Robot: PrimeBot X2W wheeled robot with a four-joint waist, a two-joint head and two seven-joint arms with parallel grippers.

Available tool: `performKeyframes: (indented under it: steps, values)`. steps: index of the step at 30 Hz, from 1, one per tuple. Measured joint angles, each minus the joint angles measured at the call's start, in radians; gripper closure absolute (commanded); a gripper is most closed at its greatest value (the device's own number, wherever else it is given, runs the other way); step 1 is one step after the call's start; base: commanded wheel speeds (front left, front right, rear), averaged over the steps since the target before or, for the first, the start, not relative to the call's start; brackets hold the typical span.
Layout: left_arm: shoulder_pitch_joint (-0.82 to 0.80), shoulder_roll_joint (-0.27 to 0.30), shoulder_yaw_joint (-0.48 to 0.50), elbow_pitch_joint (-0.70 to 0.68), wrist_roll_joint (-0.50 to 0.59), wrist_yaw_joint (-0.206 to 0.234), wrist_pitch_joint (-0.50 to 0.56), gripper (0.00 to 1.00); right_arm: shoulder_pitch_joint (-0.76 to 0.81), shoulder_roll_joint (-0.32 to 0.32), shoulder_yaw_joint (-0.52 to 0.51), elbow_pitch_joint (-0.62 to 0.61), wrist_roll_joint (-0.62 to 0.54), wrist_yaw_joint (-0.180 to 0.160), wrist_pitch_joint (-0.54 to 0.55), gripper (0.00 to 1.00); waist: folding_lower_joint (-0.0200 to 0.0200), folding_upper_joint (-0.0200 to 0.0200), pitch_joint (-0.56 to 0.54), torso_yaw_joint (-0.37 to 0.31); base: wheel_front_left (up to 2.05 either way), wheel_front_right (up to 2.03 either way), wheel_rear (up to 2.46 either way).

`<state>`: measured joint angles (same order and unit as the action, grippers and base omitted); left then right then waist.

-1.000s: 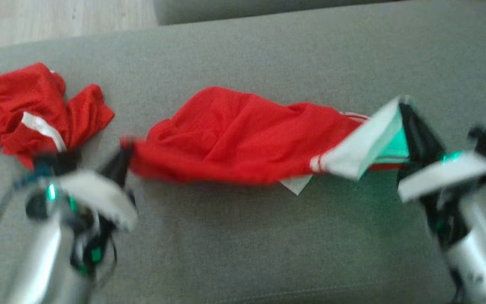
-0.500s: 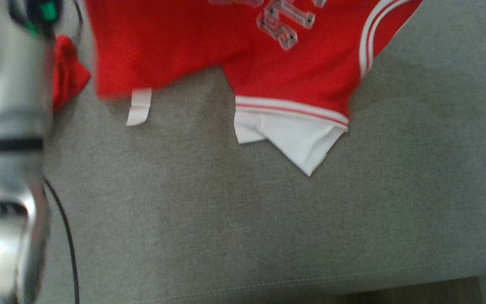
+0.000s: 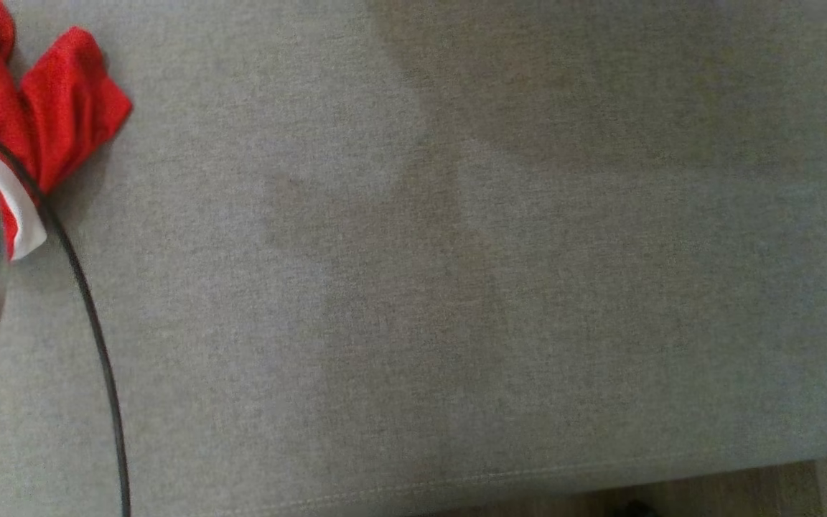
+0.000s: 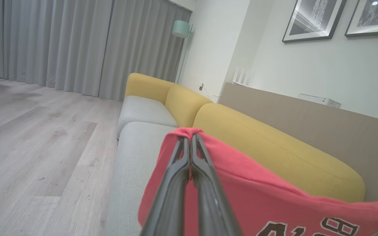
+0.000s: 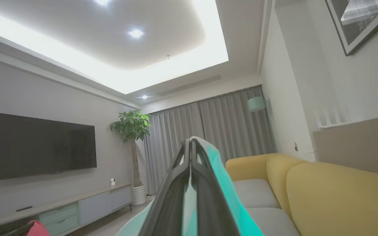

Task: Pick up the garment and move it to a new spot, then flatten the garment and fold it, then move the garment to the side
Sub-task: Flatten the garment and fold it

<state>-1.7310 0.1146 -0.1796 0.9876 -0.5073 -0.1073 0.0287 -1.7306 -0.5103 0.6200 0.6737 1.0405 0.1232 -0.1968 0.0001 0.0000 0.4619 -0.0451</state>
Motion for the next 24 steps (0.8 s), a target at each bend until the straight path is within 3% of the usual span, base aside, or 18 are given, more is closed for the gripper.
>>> performKeyframes:
  steps: [6, 12, 18, 24]
  values:
    - [0.043, 0.003, -0.02, 0.108, -0.035, -0.017, -0.004, 1.0, 0.023, -0.017, 0.116, -0.023, 0.06, 0.0, -0.013, 1.0, 0.0, 0.0, -0.035, -0.013, 0.0, 0.0, 0.0]
    - [0.334, 0.03, -0.181, 0.05, -0.135, -0.017, 0.038, 1.0, 0.297, -0.056, 0.221, -0.124, 0.123, 0.0, -0.044, 1.0, 0.0, 0.0, -0.104, -0.032, 0.0, 0.0, 0.0]
    - [0.669, 0.156, -0.361, -0.159, -0.304, -0.017, 0.143, 1.0, 0.591, -0.143, 0.281, -0.249, 0.14, 0.0, -0.052, 1.0, -0.0001, 0.0, -0.206, -0.047, 0.0, 0.0, 0.0]
    - [0.943, 0.295, -0.468, -0.373, -0.443, -0.023, 0.295, 1.0, 0.857, -0.248, 0.313, -0.384, 0.16, 0.0, -0.048, 1.0, -0.0001, 0.0, -0.319, -0.052, 0.0, 0.0, 0.0]
